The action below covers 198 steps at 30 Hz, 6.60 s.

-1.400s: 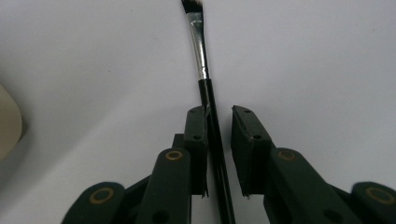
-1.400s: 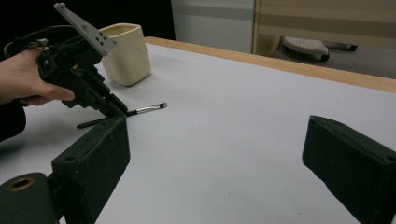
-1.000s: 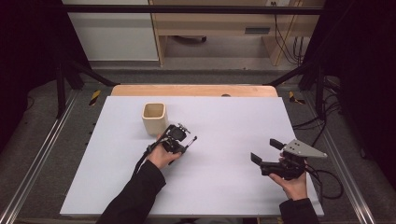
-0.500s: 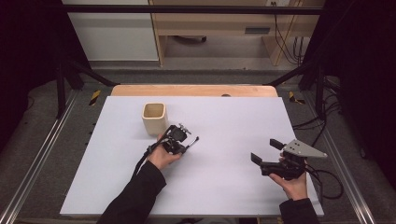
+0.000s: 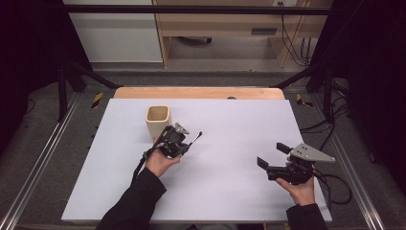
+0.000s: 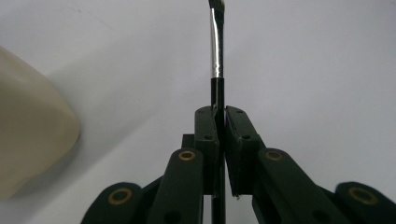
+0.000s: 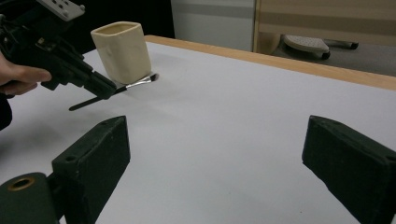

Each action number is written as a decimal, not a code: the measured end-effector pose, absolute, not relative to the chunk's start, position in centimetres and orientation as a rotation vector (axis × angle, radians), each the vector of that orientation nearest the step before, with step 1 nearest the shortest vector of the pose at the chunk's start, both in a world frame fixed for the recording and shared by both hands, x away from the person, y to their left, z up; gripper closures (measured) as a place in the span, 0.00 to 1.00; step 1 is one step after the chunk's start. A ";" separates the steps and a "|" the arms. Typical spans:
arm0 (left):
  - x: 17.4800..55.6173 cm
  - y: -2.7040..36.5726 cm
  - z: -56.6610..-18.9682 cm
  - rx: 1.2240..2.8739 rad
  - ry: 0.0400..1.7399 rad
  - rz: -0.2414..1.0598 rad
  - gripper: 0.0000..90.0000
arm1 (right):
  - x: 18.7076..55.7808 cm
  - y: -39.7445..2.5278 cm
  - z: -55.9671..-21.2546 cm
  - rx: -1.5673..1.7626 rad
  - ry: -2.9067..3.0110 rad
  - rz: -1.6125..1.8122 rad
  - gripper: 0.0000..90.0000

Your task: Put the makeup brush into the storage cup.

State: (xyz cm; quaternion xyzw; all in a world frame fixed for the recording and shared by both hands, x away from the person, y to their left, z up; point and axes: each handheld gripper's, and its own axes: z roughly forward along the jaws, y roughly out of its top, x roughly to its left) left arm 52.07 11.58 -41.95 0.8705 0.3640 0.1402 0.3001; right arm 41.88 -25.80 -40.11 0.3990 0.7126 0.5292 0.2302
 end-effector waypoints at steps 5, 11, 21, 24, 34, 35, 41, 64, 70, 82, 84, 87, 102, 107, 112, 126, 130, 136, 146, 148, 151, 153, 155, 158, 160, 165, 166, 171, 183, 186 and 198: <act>51.3 12.7 -41.3 2.237 0.975 0.390 0.93 | 41.9 -25.8 -40.2 1.101 1.962 1.453 0.09; 50.5 14.1 -40.6 2.157 0.992 0.425 0.93 | 41.9 -25.7 -40.2 1.106 1.967 1.448 0.09; 48.9 16.6 -39.5 2.012 1.028 0.465 0.93 | 42.0 -25.5 -40.4 1.114 1.972 1.442 0.09; 48.6 17.1 -39.1 1.983 1.035 0.479 0.93 | 42.1 -25.5 -40.5 1.113 1.974 1.438 0.09; 48.1 18.5 -38.1 1.903 1.046 0.520 0.93 | 42.0 -25.6 -40.4 1.107 1.974 1.446 0.09; 48.2 18.7 -38.1 1.894 1.051 0.523 0.93 | 42.0 -25.6 -40.4 1.104 1.979 1.441 0.09; 48.4 19.6 -37.6 1.859 1.063 0.545 0.93 | 42.1 -25.4 -40.6 1.105 1.983 1.438 0.09; 50.2 21.4 -35.1 1.727 1.095 0.598 0.93 | 42.1 -25.5 -40.5 1.104 1.980 1.422 0.09; 51.1 21.6 -34.2 1.696 1.108 0.610 0.93 | 42.1 -25.4 -40.5 1.111 1.977 1.430 0.09; 53.0 21.7 -33.2 1.671 1.131 0.627 0.93 | 42.1 -25.5 -40.5 1.113 1.978 1.432 0.09; 53.3 21.7 -33.1 1.667 1.136 0.630 0.93 | 42.1 -25.5 -40.5 1.112 1.977 1.433 0.09; 53.8 21.7 -33.0 1.663 1.142 0.630 0.93 | 42.1 -25.5 -40.5 1.113 1.977 1.435 0.09; 56.2 21.0 -32.9 1.664 1.160 0.665 0.93 | 42.1 -25.5 -40.4 1.115 1.973 1.444 0.09; 56.8 20.7 -32.9 1.660 1.160 0.675 0.93 | 42.1 -25.5 -40.4 1.115 1.973 1.445 0.09; 57.5 20.7 -33.0 1.651 1.167 0.679 0.93 | 42.1 -25.5 -40.4 1.115 1.974 1.445 0.09; 59.1 20.8 -34.1 1.645 1.200 0.689 0.93 | 42.1 -25.5 -40.4 1.114 1.975 1.441 0.09; 59.5 20.9 -34.1 1.652 1.205 0.690 0.93 | 42.1 -25.5 -40.4 1.111 1.973 1.448 0.09; 59.8 20.4 -33.7 1.650 1.195 0.699 0.93 | 42.0 -25.6 -40.4 1.109 1.975 1.449 0.09; 60.7 20.3 -34.5 1.656 1.200 0.709 0.93 | 42.0 -25.7 -40.3 1.109 1.973 1.451 0.09; 60.8 20.2 -34.7 1.659 1.203 0.714 0.93 | 42.0 -25.7 -40.4 1.109 1.973 1.448 0.09; 61.0 20.2 -35.0 1.666 1.208 0.716 0.93 | 42.0 -25.6 -40.4 1.109 1.974 1.451 0.09; 61.1 20.2 -35.3 1.667 1.211 0.715 0.93 | 42.0 -25.6 -40.4 1.108 1.974 1.450 0.09; 61.2 20.2 -35.6 1.675 1.215 0.716 0.93 | 42.0 -25.7 -40.4 1.108 1.974 1.449 0.09; 61.4 20.3 -36.1 1.676 1.224 0.712 0.93 | 42.0 -25.6 -40.4 1.108 1.975 1.451 0.09; 61.3 20.3 -36.5 1.676 1.227 0.710 0.93 | 42.0 -25.6 -40.4 1.107 1.975 1.452 0.09; 61.3 20.3 -37.3 1.688 1.228 0.713 0.93 | 42.0 -25.5 -40.4 1.111 1.973 1.452 0.08; 61.3 20.3 -37.4 1.684 1.229 0.712 0.93 | 42.0 -25.5 -40.4 1.112 1.972 1.452 0.09; 61.2 20.5 -38.1 1.683 1.233 0.712 0.93 | 42.0 -25.6 -40.4 1.111 1.974 1.450 0.09; 60.3 20.7 -39.1 1.693 1.218 0.712 0.93 | 42.0 -25.4 -40.5 1.112 1.974 1.452 0.09; 60.2 20.9 -39.4 1.700 1.218 0.711 0.93 | 42.0 -25.5 -40.5 1.111 1.974 1.448 0.08; 59.6 20.9 -40.3 1.710 1.213 0.707 0.93 | 42.0 -25.5 -40.4 1.111 1.973 1.450 0.08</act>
